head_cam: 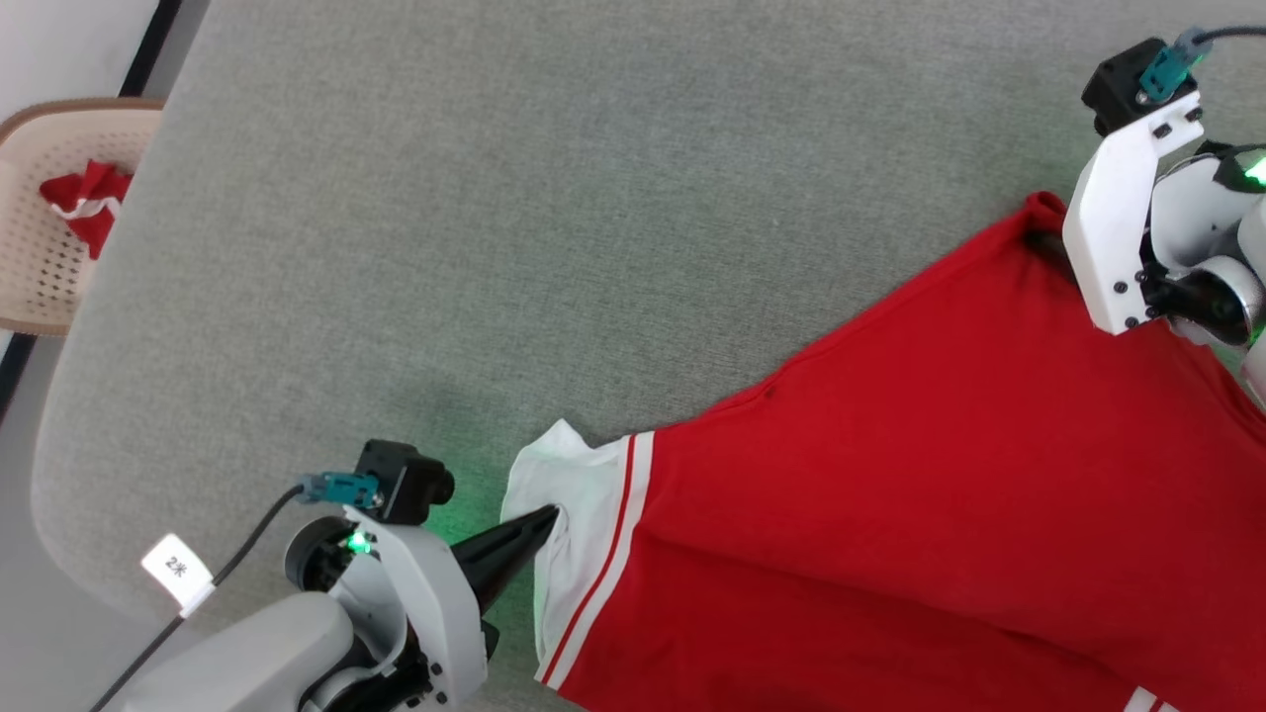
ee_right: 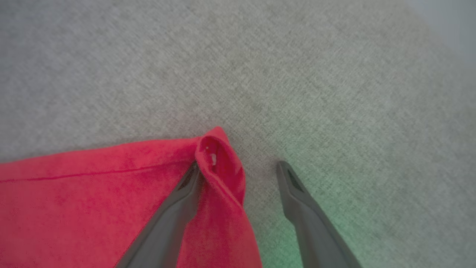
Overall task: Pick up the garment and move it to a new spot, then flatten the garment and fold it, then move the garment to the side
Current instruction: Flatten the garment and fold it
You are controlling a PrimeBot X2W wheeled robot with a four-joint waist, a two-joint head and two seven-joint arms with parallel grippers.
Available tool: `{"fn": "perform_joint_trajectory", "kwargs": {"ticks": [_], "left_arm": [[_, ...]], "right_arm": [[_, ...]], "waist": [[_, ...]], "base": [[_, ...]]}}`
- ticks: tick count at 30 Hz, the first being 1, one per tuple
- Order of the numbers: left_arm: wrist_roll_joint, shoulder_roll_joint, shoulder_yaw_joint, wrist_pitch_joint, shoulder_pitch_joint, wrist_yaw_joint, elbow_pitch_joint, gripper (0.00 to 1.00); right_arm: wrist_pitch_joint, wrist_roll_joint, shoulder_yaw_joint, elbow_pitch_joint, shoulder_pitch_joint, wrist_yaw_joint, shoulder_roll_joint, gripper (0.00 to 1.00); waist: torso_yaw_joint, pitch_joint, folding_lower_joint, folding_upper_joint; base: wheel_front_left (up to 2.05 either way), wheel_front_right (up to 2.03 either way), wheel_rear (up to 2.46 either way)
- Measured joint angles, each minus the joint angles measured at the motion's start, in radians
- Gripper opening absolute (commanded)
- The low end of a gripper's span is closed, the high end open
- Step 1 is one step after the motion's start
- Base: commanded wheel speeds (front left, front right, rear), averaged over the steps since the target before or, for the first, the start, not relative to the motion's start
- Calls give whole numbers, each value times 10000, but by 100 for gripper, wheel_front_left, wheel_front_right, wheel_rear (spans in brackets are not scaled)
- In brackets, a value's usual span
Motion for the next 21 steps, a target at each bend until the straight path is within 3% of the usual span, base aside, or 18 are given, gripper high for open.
{"fn": "perform_joint_trajectory", "kwargs": {"ticks": [5, 9, 21], "left_arm": [[-123, -130, 31, 75, -115, -207, 213, 0], [-257, 113, 142, 424, -384, -259, 290, 0], [-173, 1678, 1214, 2600, -3449, 796, -109, 0]], "right_arm": [[255, 470, 196, 694, -493, 4, 63, 0], [63, 639, 395, 840, -630, 4, 194, 0], [-1016, 995, 374, 40, -1128, 0, -224, 0]], "waist": [[118, 142, 0, 0], [10, 48, 0, 0], [-820, -809, 0, 0]], "base": [[0, 0, 0], [0, 0, 0], [0, 0, 0]]}}
